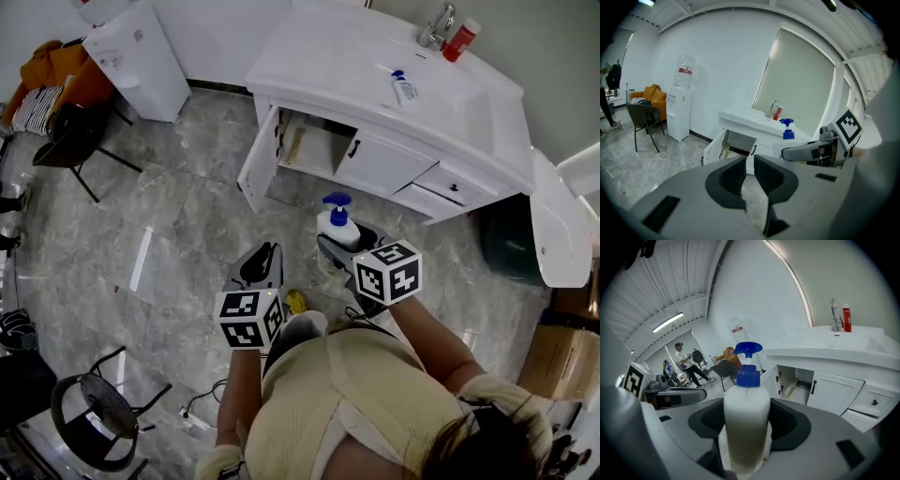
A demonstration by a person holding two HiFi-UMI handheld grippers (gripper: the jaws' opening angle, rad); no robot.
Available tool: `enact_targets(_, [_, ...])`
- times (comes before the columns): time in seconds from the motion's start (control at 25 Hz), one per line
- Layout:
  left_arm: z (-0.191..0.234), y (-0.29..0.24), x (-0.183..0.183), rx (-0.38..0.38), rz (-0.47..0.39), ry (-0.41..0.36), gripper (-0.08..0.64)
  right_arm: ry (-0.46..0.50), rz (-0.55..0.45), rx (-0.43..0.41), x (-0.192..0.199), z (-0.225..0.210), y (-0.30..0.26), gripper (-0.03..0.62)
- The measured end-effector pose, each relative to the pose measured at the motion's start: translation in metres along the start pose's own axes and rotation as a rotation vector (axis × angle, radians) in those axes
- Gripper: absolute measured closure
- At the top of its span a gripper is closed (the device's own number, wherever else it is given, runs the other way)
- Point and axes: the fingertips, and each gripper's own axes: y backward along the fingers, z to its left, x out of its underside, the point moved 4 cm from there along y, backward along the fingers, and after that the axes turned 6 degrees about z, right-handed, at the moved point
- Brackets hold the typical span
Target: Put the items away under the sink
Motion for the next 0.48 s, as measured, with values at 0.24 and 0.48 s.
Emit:
enact_targets(0.24, [0.025, -0.008, -0.004, 0.028, 0.021, -0.009, 0.477, -0.014, 0.006, 0.031, -0.008, 0.004, -0.021, 0.313])
enact_targets(0.48, [0.041, -0.019, -0.004, 0.021, 0.041, 0.003, 0.477, -0.035, 0.025, 0.049, -0.011, -0.007, -0.039, 0.313])
